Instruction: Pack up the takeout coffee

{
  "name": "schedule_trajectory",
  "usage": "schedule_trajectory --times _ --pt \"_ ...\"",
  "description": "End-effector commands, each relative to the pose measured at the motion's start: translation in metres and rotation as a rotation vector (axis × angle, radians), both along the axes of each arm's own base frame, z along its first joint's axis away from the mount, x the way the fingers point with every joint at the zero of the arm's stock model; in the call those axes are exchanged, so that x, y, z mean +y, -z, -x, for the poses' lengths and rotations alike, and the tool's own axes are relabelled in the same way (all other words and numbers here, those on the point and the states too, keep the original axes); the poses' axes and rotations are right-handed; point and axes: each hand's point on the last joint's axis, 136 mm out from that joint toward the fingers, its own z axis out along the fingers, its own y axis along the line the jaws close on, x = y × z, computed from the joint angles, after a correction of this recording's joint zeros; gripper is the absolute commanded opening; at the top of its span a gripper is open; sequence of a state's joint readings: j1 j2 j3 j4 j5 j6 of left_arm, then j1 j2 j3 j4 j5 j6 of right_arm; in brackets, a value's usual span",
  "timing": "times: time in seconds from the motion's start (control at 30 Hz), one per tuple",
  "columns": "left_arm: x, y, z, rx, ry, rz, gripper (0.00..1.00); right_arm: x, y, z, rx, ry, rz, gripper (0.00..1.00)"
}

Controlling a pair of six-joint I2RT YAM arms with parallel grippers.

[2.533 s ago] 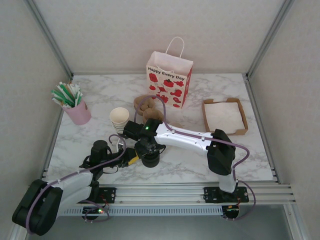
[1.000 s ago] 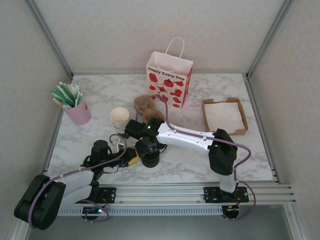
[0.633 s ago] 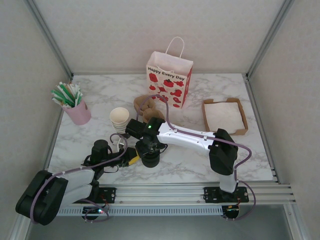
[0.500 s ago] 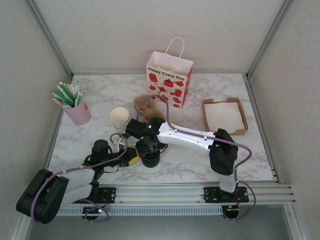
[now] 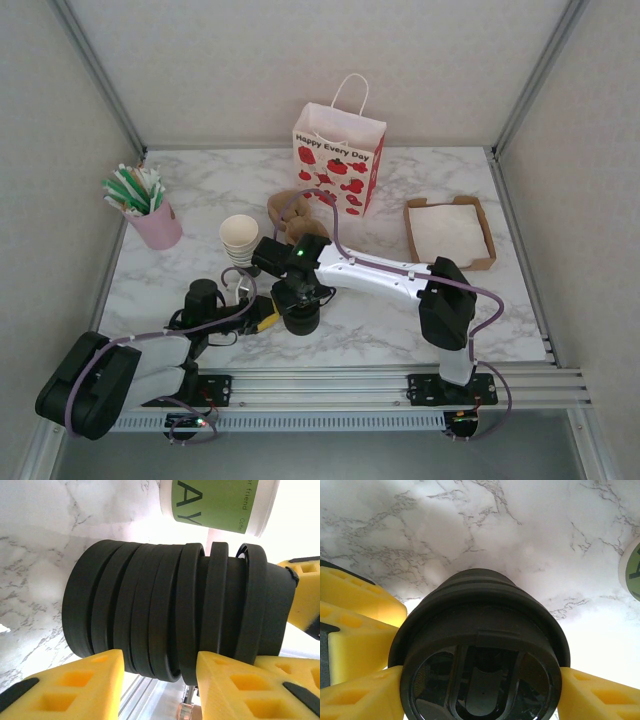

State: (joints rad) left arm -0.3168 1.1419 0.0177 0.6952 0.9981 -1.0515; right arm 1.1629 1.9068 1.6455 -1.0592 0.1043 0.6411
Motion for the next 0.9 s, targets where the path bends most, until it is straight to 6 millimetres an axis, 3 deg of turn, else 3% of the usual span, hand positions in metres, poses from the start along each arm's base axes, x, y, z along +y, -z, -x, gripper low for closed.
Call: schedule_trajectory --times 0.0,0.43,0.87 --pt "-0.001 -0.005 -0.005 -0.034 0.003 -0.002 0.43 0.006 -0.006 0.009 0.037 -0.003 -0.055 0.73" --pt "-0.003 -0.024 -0.006 -0.071 -0.002 0.06 0.49 0.004 -0.001 0.009 0.051 0.01 -0.057 0.72" --pt "-0.004 -0.018 -0.007 -0.056 0.007 0.053 0.49 0.007 -0.008 0.013 0.064 0.011 -0.098 0.72"
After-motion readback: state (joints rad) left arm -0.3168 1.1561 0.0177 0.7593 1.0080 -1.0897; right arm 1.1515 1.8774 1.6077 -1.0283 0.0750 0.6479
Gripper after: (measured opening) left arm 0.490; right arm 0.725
